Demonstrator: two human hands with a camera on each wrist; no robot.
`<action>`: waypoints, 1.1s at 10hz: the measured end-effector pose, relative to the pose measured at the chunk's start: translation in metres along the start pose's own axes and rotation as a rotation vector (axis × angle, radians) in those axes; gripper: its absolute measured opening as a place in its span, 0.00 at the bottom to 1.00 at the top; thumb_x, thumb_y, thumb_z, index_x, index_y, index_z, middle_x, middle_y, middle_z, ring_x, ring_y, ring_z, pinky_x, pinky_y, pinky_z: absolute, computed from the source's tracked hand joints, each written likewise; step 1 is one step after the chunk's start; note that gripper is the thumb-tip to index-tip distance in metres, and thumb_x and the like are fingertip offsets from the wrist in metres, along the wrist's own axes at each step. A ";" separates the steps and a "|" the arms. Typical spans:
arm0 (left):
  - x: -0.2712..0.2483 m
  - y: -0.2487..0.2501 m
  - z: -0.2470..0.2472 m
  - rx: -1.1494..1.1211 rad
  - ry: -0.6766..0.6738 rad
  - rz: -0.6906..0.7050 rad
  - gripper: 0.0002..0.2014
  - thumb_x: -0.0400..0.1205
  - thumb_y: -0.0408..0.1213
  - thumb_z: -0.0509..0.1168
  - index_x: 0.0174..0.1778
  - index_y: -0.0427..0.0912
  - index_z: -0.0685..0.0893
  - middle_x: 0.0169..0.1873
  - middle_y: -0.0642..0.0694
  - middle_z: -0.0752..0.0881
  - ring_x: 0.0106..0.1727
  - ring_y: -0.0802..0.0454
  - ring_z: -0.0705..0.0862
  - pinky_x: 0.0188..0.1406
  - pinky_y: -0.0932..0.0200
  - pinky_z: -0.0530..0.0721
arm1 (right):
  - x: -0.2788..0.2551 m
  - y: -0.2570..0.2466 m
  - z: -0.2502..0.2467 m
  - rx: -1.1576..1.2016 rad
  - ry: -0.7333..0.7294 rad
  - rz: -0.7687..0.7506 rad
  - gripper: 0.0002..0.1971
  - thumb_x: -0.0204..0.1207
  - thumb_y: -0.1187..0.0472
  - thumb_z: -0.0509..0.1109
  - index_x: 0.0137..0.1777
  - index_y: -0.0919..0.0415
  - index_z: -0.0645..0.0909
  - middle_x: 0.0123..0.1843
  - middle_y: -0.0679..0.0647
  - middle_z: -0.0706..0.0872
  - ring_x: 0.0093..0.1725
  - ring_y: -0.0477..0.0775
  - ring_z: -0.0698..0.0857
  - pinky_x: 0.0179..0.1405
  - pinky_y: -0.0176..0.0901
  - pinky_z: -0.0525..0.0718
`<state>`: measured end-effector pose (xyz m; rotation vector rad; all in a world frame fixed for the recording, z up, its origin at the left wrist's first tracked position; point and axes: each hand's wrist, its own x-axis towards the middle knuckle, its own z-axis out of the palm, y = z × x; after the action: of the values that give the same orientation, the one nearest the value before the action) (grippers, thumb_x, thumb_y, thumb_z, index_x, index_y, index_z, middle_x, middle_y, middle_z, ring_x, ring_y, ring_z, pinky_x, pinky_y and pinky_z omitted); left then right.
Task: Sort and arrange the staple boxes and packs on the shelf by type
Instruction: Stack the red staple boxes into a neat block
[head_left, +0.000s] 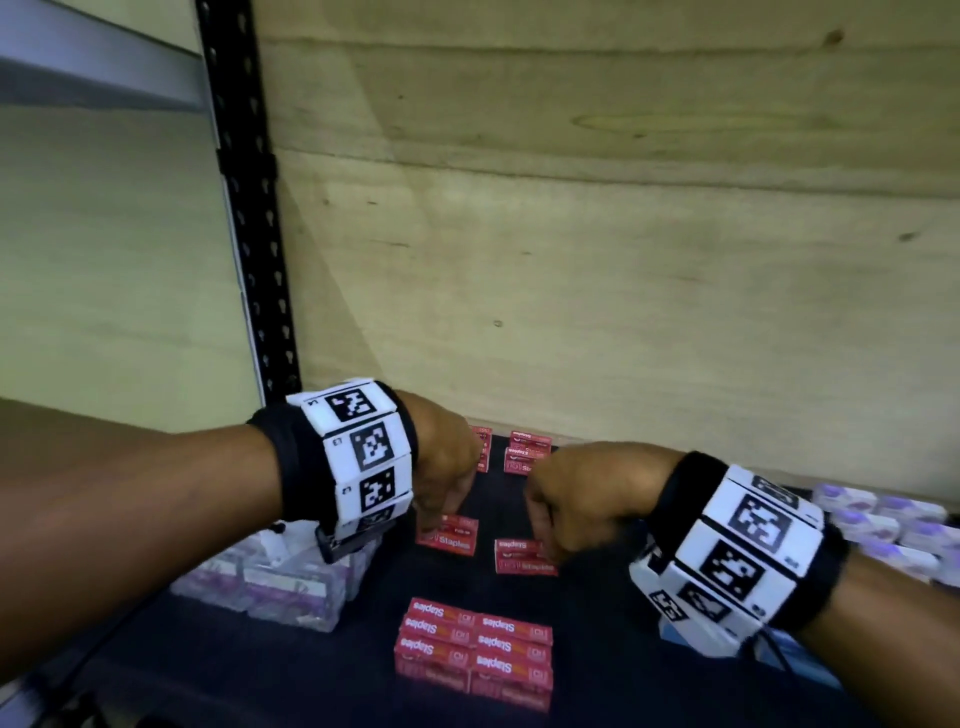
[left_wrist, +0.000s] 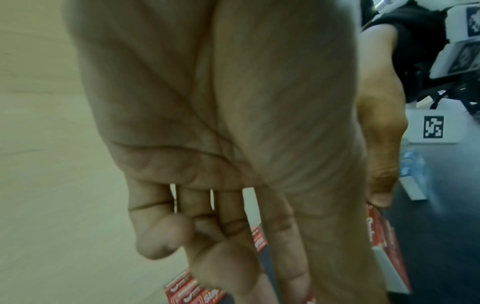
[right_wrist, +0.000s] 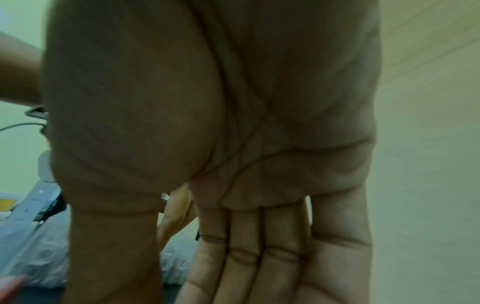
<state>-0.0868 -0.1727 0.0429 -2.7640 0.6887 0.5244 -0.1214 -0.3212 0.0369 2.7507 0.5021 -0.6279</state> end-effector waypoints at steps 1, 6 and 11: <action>-0.003 -0.001 0.008 0.019 -0.134 0.108 0.13 0.76 0.38 0.75 0.57 0.42 0.89 0.47 0.50 0.89 0.37 0.62 0.79 0.30 0.70 0.74 | -0.014 -0.008 0.009 0.046 -0.021 -0.025 0.13 0.79 0.65 0.64 0.57 0.62 0.88 0.46 0.53 0.87 0.40 0.51 0.81 0.32 0.37 0.78; -0.022 -0.010 0.035 -0.103 -0.171 0.157 0.11 0.73 0.37 0.78 0.50 0.47 0.92 0.45 0.50 0.92 0.50 0.54 0.90 0.54 0.58 0.87 | -0.026 -0.017 0.032 0.166 -0.072 -0.006 0.08 0.77 0.59 0.72 0.54 0.55 0.90 0.51 0.50 0.93 0.42 0.47 0.85 0.37 0.37 0.80; -0.021 -0.003 0.036 -0.247 -0.176 0.181 0.08 0.80 0.33 0.69 0.52 0.45 0.90 0.41 0.49 0.91 0.38 0.59 0.87 0.54 0.57 0.88 | -0.022 -0.019 0.031 0.313 -0.044 -0.059 0.09 0.83 0.57 0.67 0.55 0.55 0.88 0.40 0.45 0.90 0.37 0.41 0.86 0.43 0.36 0.80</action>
<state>-0.1131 -0.1503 0.0196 -2.8450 0.8900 0.9368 -0.1593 -0.3204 0.0165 3.0134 0.5155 -0.8447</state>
